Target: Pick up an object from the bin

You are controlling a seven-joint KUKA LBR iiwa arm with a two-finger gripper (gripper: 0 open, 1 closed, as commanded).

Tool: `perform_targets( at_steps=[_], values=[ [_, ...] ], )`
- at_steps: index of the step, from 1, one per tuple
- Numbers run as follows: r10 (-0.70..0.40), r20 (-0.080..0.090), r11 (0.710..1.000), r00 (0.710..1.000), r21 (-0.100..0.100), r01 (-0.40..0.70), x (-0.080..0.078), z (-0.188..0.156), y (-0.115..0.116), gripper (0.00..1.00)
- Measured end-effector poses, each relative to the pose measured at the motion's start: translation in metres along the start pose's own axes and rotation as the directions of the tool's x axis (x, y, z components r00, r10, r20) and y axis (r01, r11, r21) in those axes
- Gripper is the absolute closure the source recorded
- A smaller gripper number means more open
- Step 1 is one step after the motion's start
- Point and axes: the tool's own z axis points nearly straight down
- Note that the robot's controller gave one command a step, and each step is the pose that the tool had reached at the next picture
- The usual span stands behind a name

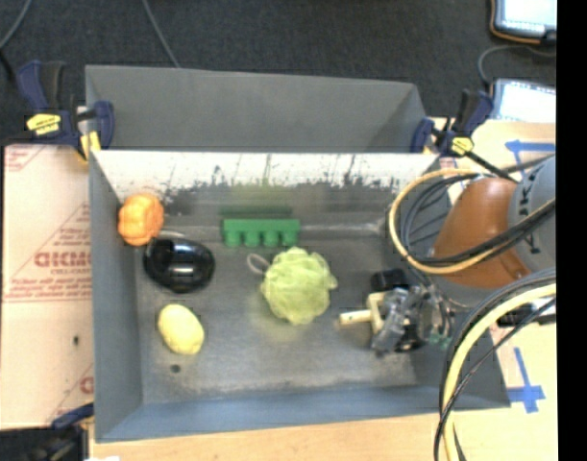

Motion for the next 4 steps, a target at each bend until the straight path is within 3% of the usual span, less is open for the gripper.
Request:
perform_targets(
  at_steps=[4],
  values=[
    [-0.005, -0.001, 1.000, 1.000, 0.001, 0.005, 0.0001, 0.0000, -0.0001, 1.00]
  ],
)
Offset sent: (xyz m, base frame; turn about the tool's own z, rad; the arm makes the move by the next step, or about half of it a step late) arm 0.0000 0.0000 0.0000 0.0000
